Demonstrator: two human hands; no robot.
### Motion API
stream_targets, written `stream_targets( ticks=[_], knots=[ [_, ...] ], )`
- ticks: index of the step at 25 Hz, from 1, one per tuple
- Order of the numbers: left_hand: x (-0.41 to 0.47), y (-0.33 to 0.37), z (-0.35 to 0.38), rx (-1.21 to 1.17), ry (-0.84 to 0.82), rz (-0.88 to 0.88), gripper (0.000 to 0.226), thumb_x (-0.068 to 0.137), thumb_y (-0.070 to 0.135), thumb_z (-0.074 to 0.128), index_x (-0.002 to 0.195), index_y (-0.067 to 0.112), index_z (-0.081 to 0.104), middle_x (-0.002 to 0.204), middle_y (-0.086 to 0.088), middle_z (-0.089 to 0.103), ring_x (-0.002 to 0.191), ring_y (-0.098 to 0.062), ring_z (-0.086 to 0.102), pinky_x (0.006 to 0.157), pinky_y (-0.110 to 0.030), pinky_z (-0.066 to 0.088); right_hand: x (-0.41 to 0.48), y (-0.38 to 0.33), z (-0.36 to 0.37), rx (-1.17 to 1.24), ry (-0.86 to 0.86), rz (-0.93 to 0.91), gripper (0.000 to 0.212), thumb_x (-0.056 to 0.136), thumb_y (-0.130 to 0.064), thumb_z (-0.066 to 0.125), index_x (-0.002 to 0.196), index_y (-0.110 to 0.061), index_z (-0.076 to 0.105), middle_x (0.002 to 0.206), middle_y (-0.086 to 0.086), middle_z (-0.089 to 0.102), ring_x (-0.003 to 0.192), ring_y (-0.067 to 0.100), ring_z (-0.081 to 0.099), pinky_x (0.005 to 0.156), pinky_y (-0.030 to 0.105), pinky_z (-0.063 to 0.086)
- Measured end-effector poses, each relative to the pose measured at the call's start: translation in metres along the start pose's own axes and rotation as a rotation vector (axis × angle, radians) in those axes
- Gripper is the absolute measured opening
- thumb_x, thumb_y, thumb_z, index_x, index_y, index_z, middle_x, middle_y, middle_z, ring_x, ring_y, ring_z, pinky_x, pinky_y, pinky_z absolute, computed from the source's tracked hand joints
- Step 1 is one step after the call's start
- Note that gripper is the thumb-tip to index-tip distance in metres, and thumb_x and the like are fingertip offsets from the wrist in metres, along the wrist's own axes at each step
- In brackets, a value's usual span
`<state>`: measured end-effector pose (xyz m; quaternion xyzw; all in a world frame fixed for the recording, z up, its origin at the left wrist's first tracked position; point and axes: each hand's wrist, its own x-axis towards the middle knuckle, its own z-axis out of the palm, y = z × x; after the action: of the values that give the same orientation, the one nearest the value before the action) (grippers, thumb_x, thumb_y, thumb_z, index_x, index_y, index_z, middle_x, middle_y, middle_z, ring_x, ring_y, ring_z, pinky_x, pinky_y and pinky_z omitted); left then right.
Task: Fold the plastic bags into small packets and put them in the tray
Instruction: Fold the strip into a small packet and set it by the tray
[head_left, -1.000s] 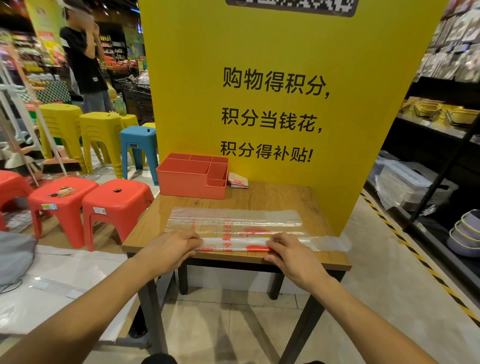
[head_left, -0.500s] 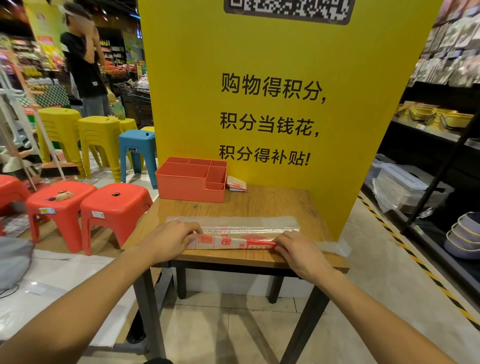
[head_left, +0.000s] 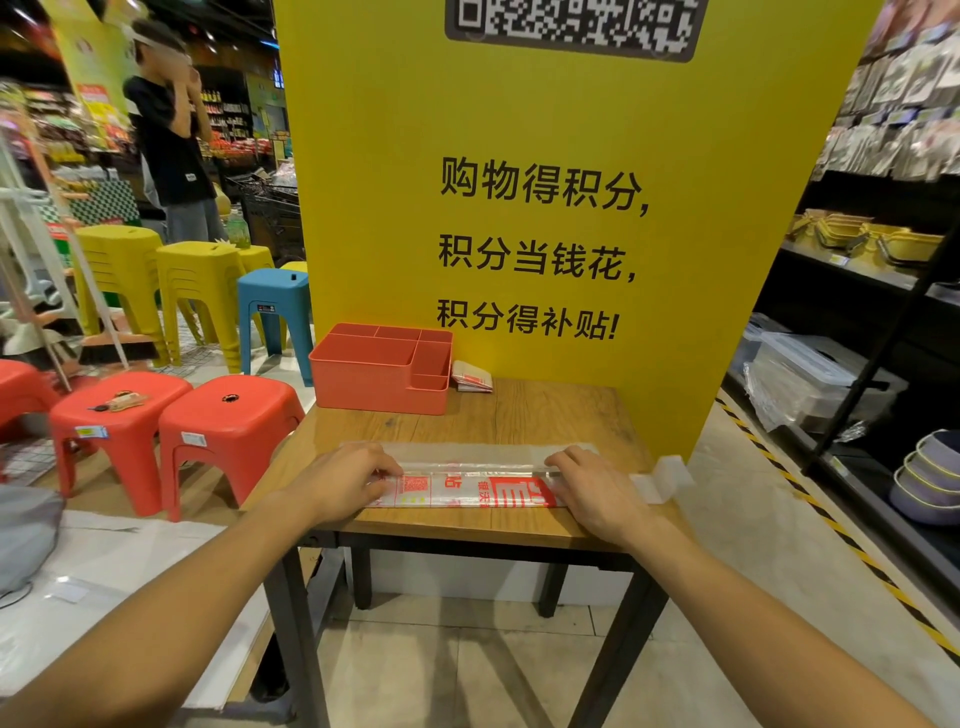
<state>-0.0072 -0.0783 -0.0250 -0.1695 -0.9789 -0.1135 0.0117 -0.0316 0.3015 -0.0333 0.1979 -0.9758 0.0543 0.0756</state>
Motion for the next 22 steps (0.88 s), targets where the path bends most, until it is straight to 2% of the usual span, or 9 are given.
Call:
stream_targets(
  ticks=[3,7,9,11,12,14,16,19,22],
  knots=[
    [-0.002,-0.001,0.009,-0.013,0.075,0.016,0.028,0.102,0.032,0.061,0.128,0.037,0.069,0.122,0.017,0.058,0.118,-0.008,0.052,0.099,-0.034,0.05,-0.002,-0.002,0.008,-0.015,0.011,-0.099,0.045,0.104,-0.042,0.054,0.147,-0.03,0.051,0.153,-0.004,0.05,0.139,0.018,0.046,0.111,0.039,0.045],
    [-0.008,0.008,0.021,0.022,0.132,0.108,0.029,0.104,0.029,0.056,0.129,0.037,0.069,0.12,0.016,0.058,0.116,-0.007,0.053,0.092,-0.028,0.049,-0.006,-0.012,0.019,-0.023,0.039,-0.199,0.043,0.104,-0.035,0.056,0.147,-0.029,0.054,0.15,-0.005,0.052,0.135,0.016,0.047,0.107,0.033,0.046],
    [-0.013,0.014,0.021,0.04,0.119,0.131,0.034,0.104,0.048,0.052,0.132,0.036,0.067,0.121,0.016,0.058,0.115,-0.006,0.054,0.092,-0.032,0.052,-0.01,-0.014,0.019,0.013,0.054,-0.2,0.041,0.106,-0.038,0.05,0.145,-0.026,0.057,0.144,-0.006,0.053,0.129,0.014,0.05,0.101,0.029,0.05],
    [-0.02,0.014,0.019,0.081,0.062,0.135,0.054,0.095,0.068,0.051,0.138,0.037,0.061,0.125,0.016,0.055,0.117,-0.005,0.052,0.094,-0.032,0.051,-0.019,-0.012,0.015,0.062,0.061,-0.19,0.05,0.105,-0.054,0.043,0.143,-0.026,0.058,0.14,-0.008,0.052,0.126,0.011,0.051,0.098,0.027,0.05],
    [-0.023,0.013,0.018,0.121,0.037,0.144,0.06,0.091,0.072,0.055,0.14,0.038,0.057,0.127,0.016,0.053,0.119,-0.005,0.05,0.095,-0.031,0.05,-0.024,-0.009,0.014,0.072,0.046,-0.19,0.058,0.102,-0.064,0.04,0.144,-0.027,0.057,0.139,-0.009,0.051,0.125,0.009,0.05,0.098,0.026,0.049],
    [-0.03,0.011,0.018,0.161,0.025,0.176,0.054,0.09,0.063,0.065,0.138,0.039,0.056,0.13,0.017,0.051,0.121,-0.004,0.048,0.096,-0.028,0.048,-0.033,-0.005,0.013,0.072,-0.005,-0.205,0.072,0.094,-0.079,0.039,0.147,-0.03,0.051,0.141,-0.013,0.048,0.126,0.007,0.047,0.1,0.026,0.048],
    [-0.033,0.01,0.017,0.139,0.048,0.201,0.039,0.096,0.046,0.066,0.133,0.039,0.059,0.13,0.019,0.054,0.122,-0.003,0.049,0.096,-0.025,0.046,-0.04,-0.002,0.013,0.061,-0.024,-0.22,0.073,0.091,-0.082,0.044,0.146,-0.033,0.049,0.141,-0.014,0.048,0.126,0.005,0.047,0.1,0.026,0.047],
    [-0.031,0.013,0.008,0.054,0.039,0.174,0.026,0.101,0.037,0.06,0.127,0.038,0.063,0.124,0.022,0.061,0.115,-0.002,0.054,0.092,-0.024,0.046,-0.042,0.001,0.012,0.076,0.016,-0.24,0.053,0.098,-0.068,0.045,0.139,-0.034,0.052,0.134,-0.015,0.057,0.12,0.004,0.052,0.096,0.026,0.049],
    [-0.025,0.015,-0.002,-0.013,0.005,0.14,0.021,0.104,0.037,0.057,0.122,0.038,0.066,0.114,0.025,0.061,0.104,-0.001,0.054,0.086,-0.027,0.046,-0.038,0.003,0.005,0.151,0.033,-0.195,0.036,0.105,-0.054,0.043,0.133,-0.035,0.056,0.126,-0.014,0.065,0.113,0.003,0.056,0.092,0.031,0.053]
  ],
)
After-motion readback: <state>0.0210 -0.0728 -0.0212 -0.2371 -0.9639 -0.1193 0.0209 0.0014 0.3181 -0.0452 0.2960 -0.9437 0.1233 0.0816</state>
